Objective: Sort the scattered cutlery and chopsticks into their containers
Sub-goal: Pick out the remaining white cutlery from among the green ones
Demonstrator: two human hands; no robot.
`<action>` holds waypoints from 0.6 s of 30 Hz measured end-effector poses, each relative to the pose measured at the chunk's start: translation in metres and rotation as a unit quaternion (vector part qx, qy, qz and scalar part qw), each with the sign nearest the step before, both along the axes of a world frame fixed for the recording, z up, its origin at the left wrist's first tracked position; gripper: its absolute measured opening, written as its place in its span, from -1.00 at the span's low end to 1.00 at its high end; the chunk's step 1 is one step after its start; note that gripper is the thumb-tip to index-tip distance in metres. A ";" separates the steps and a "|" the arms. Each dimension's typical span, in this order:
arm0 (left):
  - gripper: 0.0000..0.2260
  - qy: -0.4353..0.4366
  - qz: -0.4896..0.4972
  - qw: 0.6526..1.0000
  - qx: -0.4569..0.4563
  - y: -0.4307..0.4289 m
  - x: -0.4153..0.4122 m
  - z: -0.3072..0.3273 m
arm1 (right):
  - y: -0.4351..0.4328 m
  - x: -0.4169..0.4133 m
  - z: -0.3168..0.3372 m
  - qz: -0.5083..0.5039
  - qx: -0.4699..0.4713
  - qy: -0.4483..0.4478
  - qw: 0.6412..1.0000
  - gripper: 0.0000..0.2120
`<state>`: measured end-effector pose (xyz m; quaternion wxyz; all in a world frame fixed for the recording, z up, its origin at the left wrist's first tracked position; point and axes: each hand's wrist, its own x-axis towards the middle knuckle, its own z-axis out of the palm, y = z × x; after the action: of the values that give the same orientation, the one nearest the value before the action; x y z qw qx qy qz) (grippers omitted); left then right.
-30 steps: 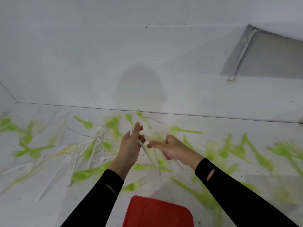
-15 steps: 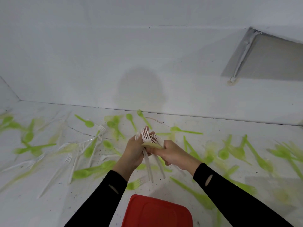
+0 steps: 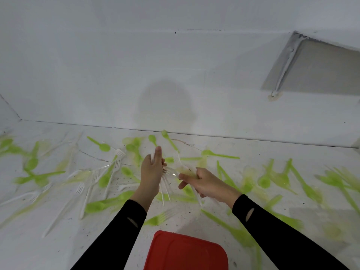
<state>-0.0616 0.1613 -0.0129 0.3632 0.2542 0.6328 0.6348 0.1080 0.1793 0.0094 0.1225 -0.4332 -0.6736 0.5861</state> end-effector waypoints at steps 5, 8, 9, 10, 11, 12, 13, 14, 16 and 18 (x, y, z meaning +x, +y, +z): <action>-0.25 -0.018 -0.166 0.984 -0.057 0.001 -0.012 0.002 | 0.000 0.003 -0.005 -0.031 0.041 -0.006 0.999 -0.82; -0.48 -0.087 -0.280 0.953 -0.072 -0.005 -0.012 -0.006 | 0.001 0.010 -0.010 -0.027 0.025 -0.031 0.999 -0.69; -0.55 -0.115 -0.280 0.951 -0.061 -0.007 -0.008 -0.008 | 0.001 0.011 -0.012 -0.017 0.014 -0.040 0.999 -0.66; -0.56 -0.140 -0.270 0.951 -0.047 -0.009 -0.004 -0.010 | 0.001 0.011 -0.014 -0.002 0.011 -0.053 0.999 -0.65; -0.56 -0.157 -0.260 0.952 -0.032 -0.010 0.000 -0.013 | 0.000 0.012 -0.017 0.017 0.017 -0.072 0.997 -0.65; -0.57 -0.167 -0.257 0.951 -0.021 -0.011 0.005 -0.015 | -0.001 0.013 -0.017 0.035 0.024 -0.088 0.995 -0.65; -0.59 -0.172 -0.260 0.950 -0.012 -0.012 0.010 -0.017 | -0.002 0.015 -0.016 0.050 0.025 -0.096 0.994 -0.63; -0.62 -0.179 -0.263 0.948 -0.002 -0.012 0.015 -0.020 | -0.002 0.017 -0.015 0.064 0.017 -0.097 0.993 -0.59; -0.69 -0.208 -0.267 0.941 0.016 -0.011 0.022 -0.022 | -0.003 0.020 -0.010 0.093 -0.015 -0.085 0.992 -0.43; -0.74 -0.227 -0.280 0.932 0.025 -0.011 0.027 -0.021 | -0.002 0.022 -0.009 0.109 -0.052 -0.057 0.991 -0.32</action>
<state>-0.0342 0.1499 -0.0335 0.6538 0.2796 0.4207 0.5634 0.1301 0.1770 0.0003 -0.0033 -0.3960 -0.6911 0.6046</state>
